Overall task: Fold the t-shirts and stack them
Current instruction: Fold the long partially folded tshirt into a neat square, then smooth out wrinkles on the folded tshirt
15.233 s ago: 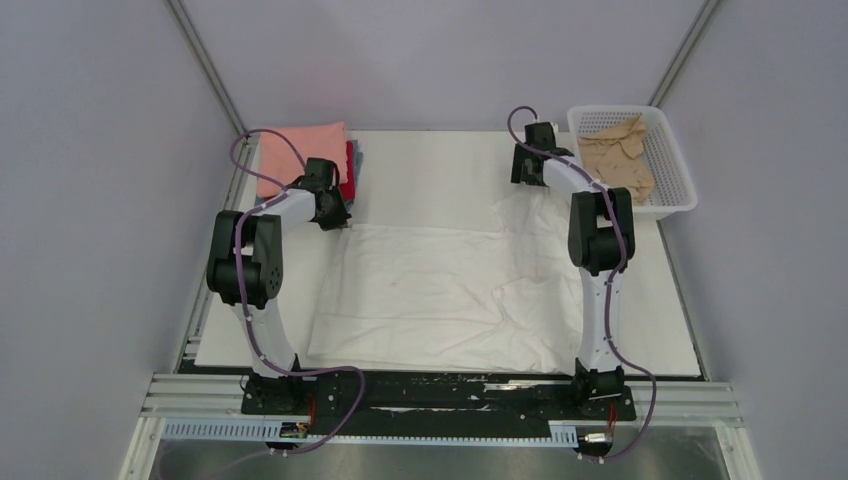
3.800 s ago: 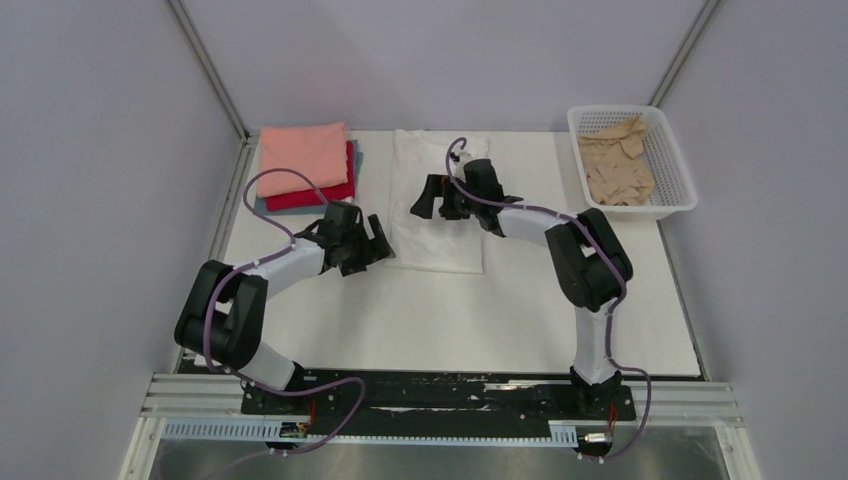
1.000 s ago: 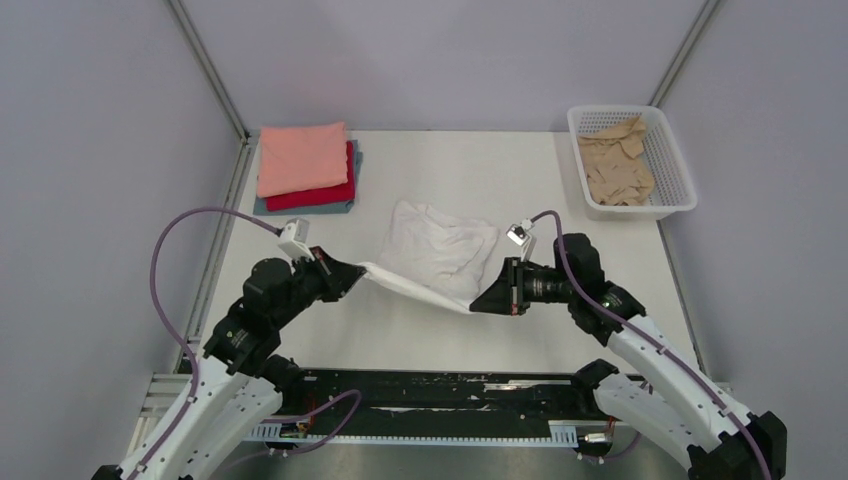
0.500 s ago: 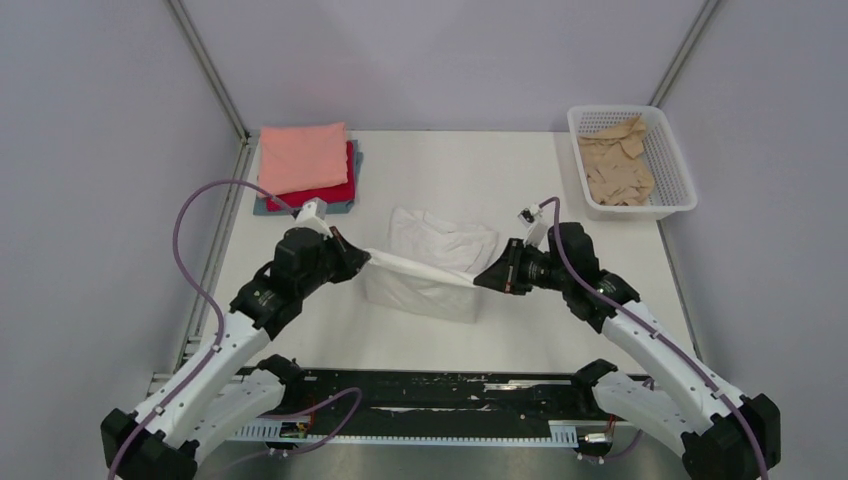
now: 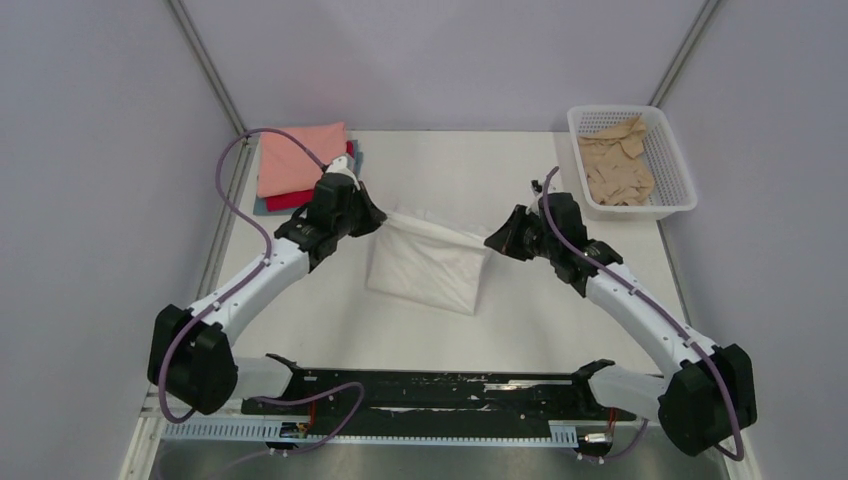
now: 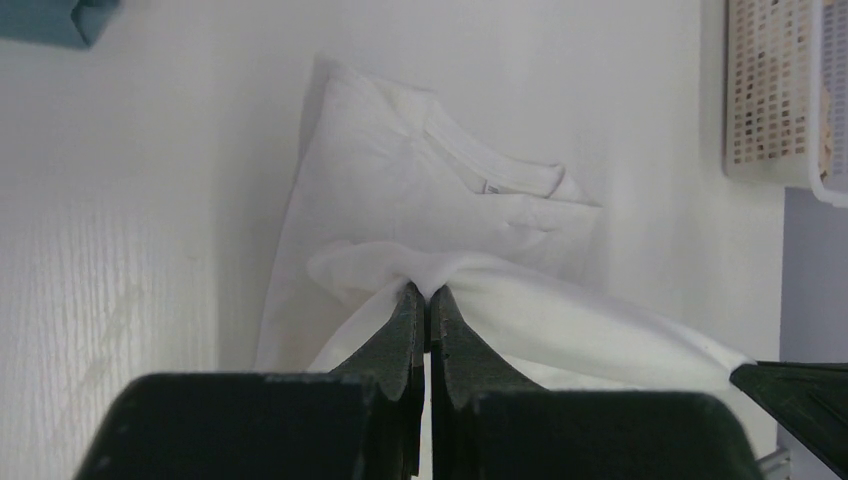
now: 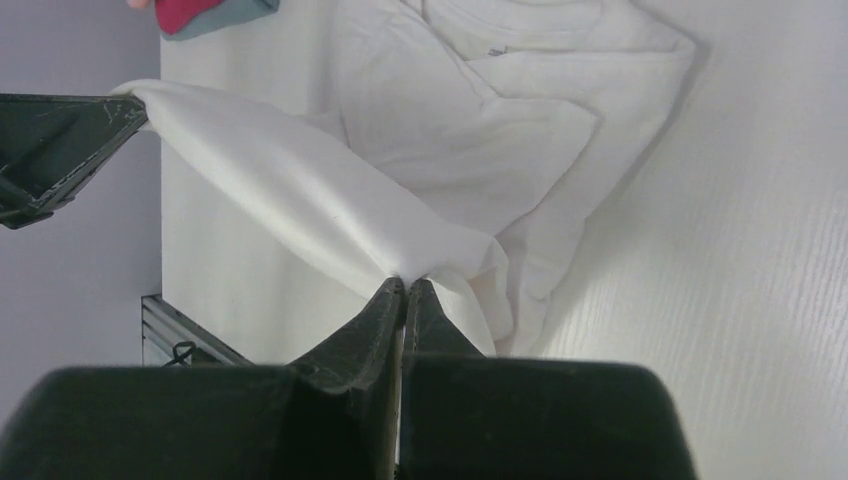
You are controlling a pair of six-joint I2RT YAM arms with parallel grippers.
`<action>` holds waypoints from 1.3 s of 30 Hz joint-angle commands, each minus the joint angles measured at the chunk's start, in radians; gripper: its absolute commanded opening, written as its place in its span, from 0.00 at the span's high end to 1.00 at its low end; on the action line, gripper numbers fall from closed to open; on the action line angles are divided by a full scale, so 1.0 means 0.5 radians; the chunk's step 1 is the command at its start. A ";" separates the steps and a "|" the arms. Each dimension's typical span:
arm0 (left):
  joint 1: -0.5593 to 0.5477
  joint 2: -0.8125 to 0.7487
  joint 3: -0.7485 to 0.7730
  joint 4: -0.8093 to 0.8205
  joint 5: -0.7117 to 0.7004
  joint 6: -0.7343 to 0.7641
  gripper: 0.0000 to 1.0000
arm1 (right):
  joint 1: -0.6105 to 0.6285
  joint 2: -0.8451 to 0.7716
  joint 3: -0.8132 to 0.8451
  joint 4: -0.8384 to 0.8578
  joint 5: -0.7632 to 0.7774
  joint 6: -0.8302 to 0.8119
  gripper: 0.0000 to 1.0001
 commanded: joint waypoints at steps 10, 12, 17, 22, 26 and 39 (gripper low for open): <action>0.170 0.673 0.468 0.033 0.078 0.144 1.00 | -0.271 0.574 0.202 0.254 -0.096 -0.016 1.00; 0.177 0.775 0.530 0.000 0.079 0.176 1.00 | -0.276 0.645 0.227 0.268 -0.070 -0.009 1.00; 0.190 1.039 0.695 -0.067 0.093 0.222 1.00 | -0.278 0.822 0.286 0.307 0.019 0.008 0.98; 0.199 1.184 0.895 -0.186 0.144 0.227 0.33 | -0.280 0.997 0.518 0.277 0.086 -0.099 0.64; 0.199 1.123 0.931 -0.184 0.186 0.260 0.01 | -0.248 0.966 0.624 0.252 -0.004 -0.175 0.01; 0.198 1.143 0.660 0.280 1.052 0.100 0.00 | -0.121 1.136 0.346 1.153 -0.656 0.245 0.00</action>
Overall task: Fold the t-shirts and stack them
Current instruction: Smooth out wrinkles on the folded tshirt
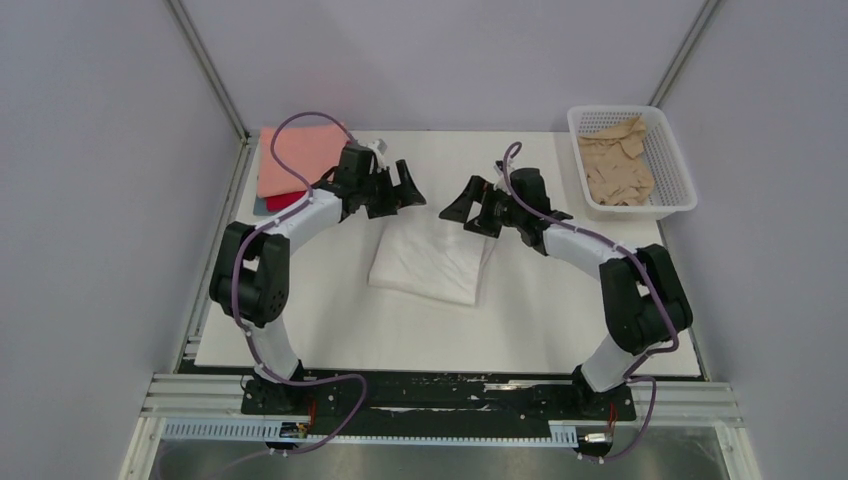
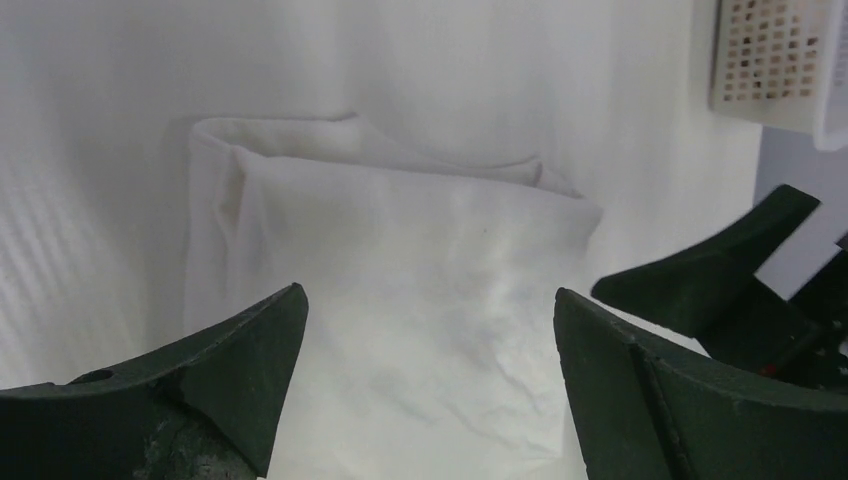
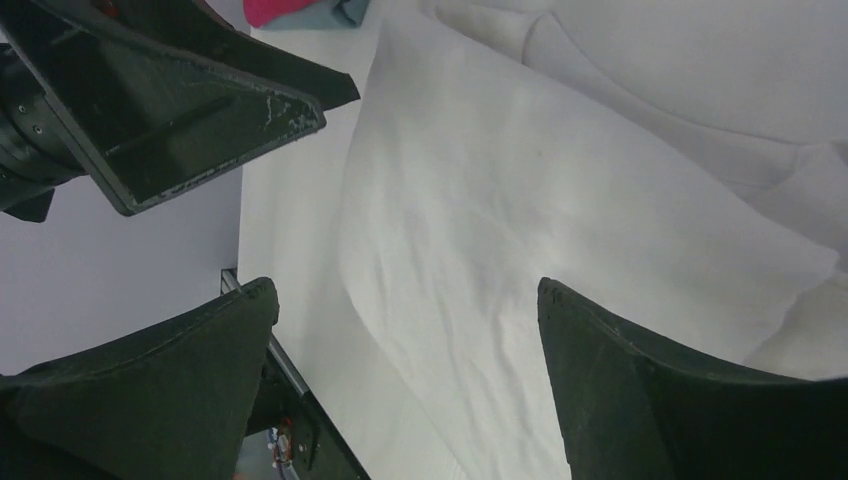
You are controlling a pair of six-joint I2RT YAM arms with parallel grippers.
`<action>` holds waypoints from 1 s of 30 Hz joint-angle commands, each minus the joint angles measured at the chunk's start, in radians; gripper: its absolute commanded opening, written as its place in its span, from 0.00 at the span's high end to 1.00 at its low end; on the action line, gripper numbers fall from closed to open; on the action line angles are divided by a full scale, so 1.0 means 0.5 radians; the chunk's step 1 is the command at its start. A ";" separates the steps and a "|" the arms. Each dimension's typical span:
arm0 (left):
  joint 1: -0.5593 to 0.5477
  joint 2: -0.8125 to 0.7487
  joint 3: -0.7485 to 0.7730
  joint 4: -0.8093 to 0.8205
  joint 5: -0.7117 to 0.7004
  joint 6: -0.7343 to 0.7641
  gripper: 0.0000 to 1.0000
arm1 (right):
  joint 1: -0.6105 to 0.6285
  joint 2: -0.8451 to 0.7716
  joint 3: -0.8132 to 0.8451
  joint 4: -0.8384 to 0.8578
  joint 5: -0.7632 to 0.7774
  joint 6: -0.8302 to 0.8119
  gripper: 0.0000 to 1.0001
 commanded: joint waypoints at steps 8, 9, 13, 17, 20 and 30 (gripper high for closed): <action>0.004 0.397 0.095 0.061 0.068 -0.056 0.00 | -0.124 0.502 0.114 0.239 -0.071 0.074 0.00; 0.005 0.448 0.101 0.048 0.042 -0.056 0.00 | -0.138 0.535 0.112 0.228 -0.066 0.046 0.00; 0.012 0.547 0.113 0.043 0.019 -0.044 0.00 | -0.180 0.650 0.095 0.179 0.011 -0.039 0.00; 0.016 0.511 0.042 0.039 -0.014 -0.034 0.00 | -0.186 0.653 0.150 0.121 0.040 -0.118 0.00; 0.014 0.392 0.029 0.030 -0.042 -0.003 0.00 | -0.177 0.563 0.280 0.003 -0.005 -0.223 0.00; -0.007 -0.298 -0.138 -0.083 0.017 0.040 0.00 | 0.053 -0.115 -0.032 -0.034 -0.104 -0.313 0.00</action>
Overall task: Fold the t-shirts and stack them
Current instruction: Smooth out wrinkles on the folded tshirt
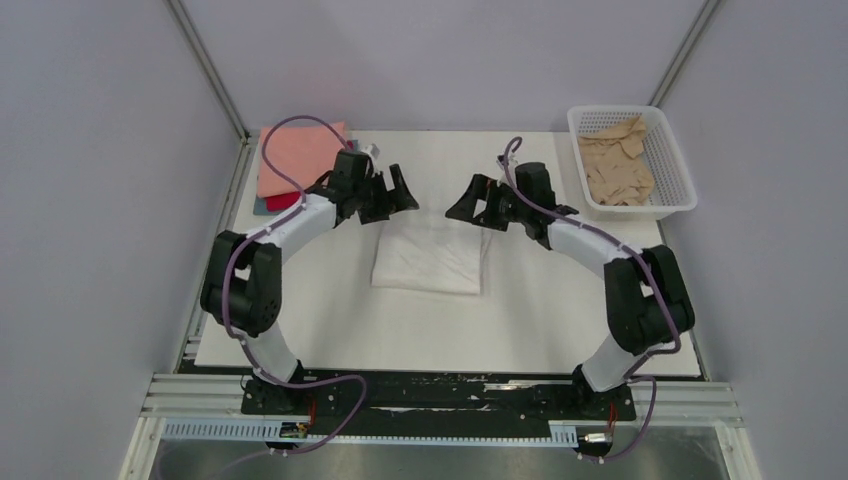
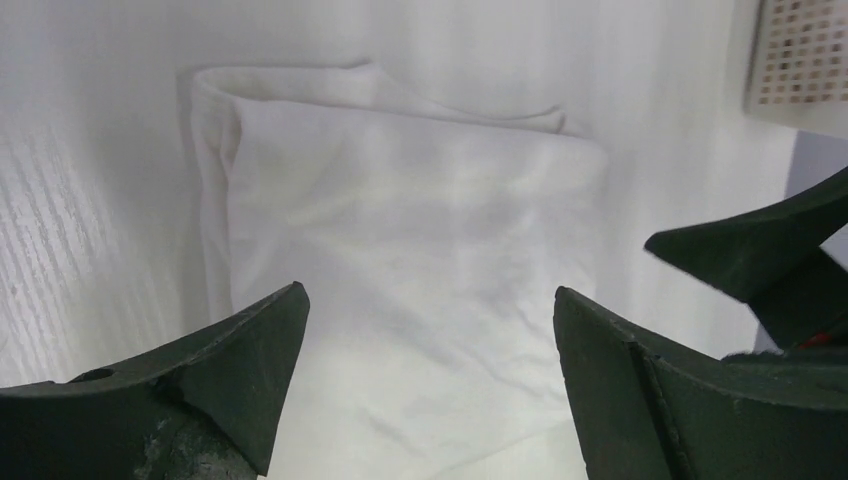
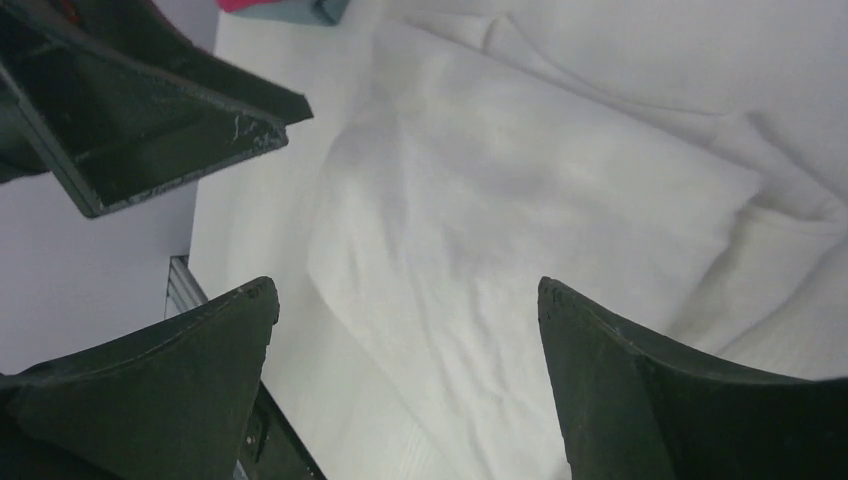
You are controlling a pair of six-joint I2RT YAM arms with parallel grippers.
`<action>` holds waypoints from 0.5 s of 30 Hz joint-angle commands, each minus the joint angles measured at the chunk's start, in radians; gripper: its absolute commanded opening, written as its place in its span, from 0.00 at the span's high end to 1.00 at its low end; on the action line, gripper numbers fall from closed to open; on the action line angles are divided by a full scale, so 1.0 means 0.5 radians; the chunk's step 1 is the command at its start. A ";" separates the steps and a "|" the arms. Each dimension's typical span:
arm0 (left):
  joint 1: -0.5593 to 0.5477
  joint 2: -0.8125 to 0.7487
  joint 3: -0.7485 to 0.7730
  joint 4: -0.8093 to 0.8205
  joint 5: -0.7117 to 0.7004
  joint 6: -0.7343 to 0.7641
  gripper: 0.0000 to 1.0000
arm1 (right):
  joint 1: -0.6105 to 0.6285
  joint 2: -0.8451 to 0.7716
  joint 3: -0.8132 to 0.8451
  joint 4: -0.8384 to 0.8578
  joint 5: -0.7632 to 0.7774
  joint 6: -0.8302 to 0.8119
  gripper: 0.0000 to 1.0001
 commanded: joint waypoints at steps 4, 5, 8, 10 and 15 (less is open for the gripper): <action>-0.079 -0.406 -0.283 0.164 0.249 0.015 0.00 | 0.251 -0.368 -0.480 0.462 -0.323 0.169 0.00; -0.090 -0.416 -0.327 0.209 0.350 -0.011 0.00 | 0.261 -0.364 -0.543 0.575 -0.375 0.225 0.00; -0.127 -0.380 -0.524 0.409 0.455 -0.089 0.00 | 0.264 -0.317 -0.699 0.768 -0.423 0.300 0.00; -0.130 -0.304 -0.614 0.485 0.459 -0.128 0.00 | 0.259 -0.273 -0.794 0.840 -0.349 0.307 0.00; -0.126 -0.088 -0.704 0.435 0.326 -0.146 0.00 | 0.225 -0.207 -0.984 0.766 -0.153 0.286 0.00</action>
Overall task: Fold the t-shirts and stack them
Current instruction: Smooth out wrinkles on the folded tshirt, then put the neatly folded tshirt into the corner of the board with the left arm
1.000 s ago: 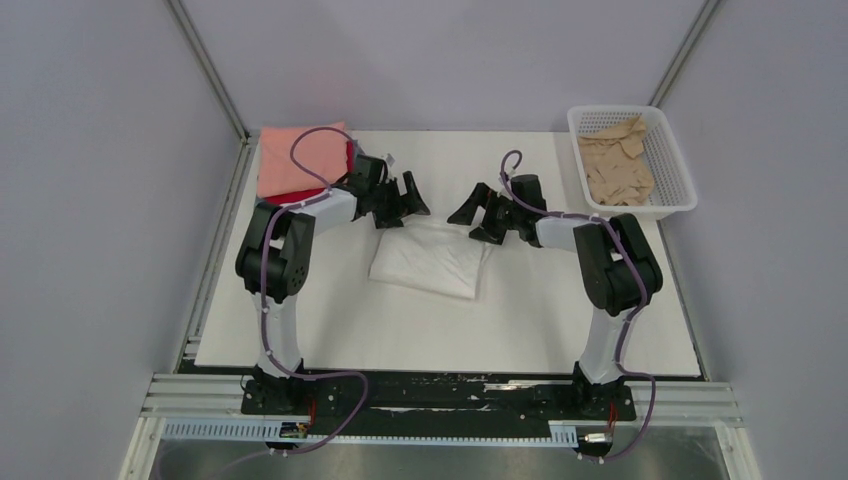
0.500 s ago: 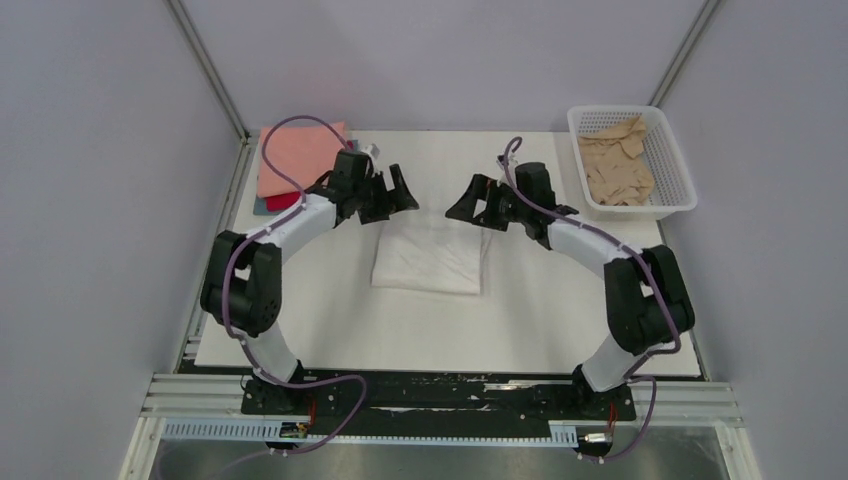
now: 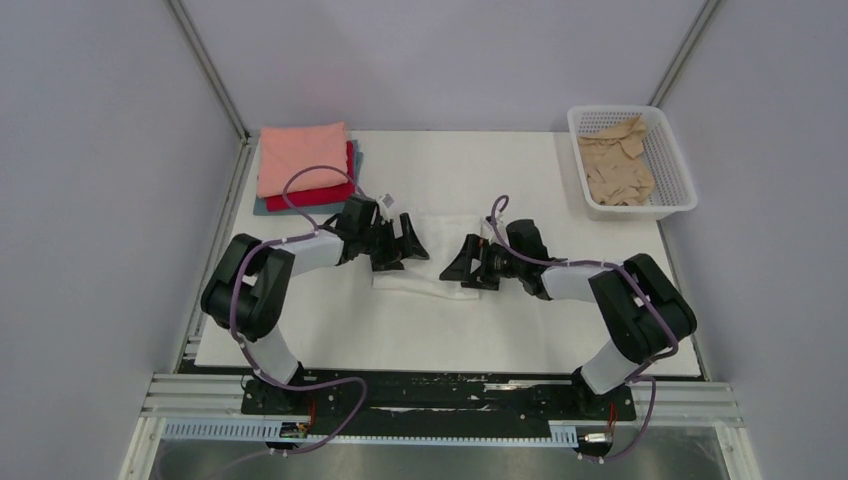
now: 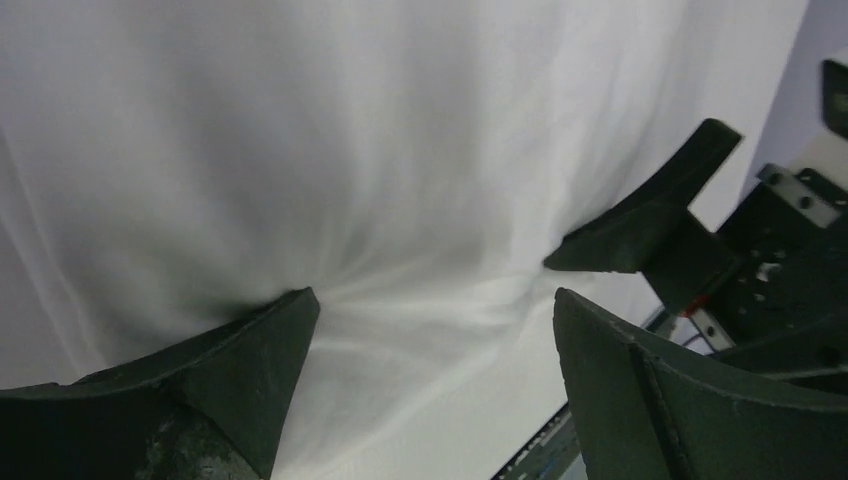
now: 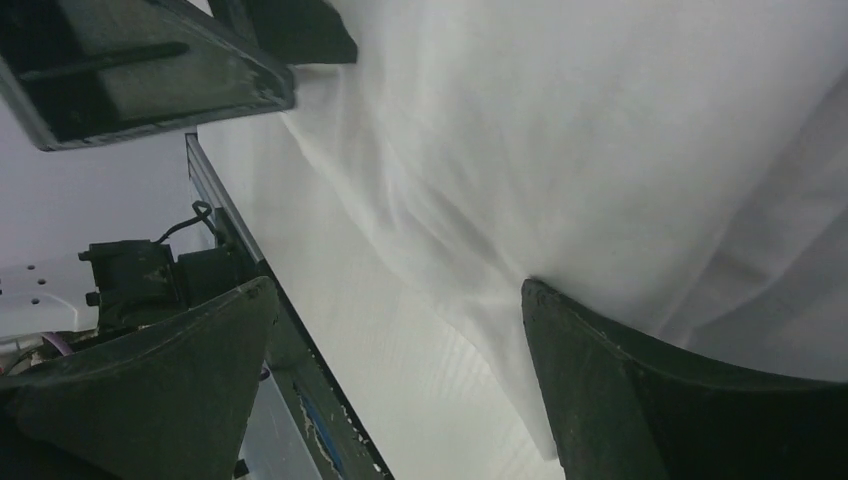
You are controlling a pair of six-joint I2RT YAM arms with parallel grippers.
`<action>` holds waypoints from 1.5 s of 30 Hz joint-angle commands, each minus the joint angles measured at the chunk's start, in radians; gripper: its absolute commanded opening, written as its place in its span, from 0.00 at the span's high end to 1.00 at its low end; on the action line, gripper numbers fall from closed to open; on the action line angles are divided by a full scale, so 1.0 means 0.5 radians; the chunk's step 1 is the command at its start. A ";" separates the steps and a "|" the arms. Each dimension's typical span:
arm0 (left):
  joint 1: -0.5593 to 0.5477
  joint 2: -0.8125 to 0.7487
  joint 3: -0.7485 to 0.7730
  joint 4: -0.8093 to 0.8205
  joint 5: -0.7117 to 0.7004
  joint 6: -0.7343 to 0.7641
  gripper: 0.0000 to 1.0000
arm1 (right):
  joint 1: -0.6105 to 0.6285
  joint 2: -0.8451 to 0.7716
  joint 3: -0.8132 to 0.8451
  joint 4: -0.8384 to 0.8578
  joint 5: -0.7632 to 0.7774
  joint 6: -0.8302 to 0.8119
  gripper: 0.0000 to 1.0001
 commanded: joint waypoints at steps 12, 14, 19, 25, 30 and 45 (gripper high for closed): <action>0.023 -0.297 -0.089 -0.118 -0.216 0.078 0.00 | -0.053 -0.401 -0.236 -0.244 0.404 -0.163 0.00; 0.023 -0.413 -0.067 -0.186 -0.355 0.120 0.00 | -0.052 -0.566 -0.180 -0.371 0.437 -0.224 0.00; 0.053 -0.491 -0.025 -0.305 -0.742 0.101 0.00 | -0.078 -1.003 -0.161 -0.671 0.834 -0.221 0.00; 0.113 -0.165 0.201 -0.477 -0.838 0.149 0.00 | -0.186 -1.351 -0.256 -0.860 1.019 -0.206 0.00; 0.118 0.084 0.307 -0.467 -0.772 0.168 0.05 | -0.231 -1.432 -0.271 -0.865 0.987 -0.214 0.00; -0.214 0.471 0.427 -0.663 -1.091 -0.017 0.57 | -0.316 -1.187 -0.228 -0.843 0.849 -0.186 0.00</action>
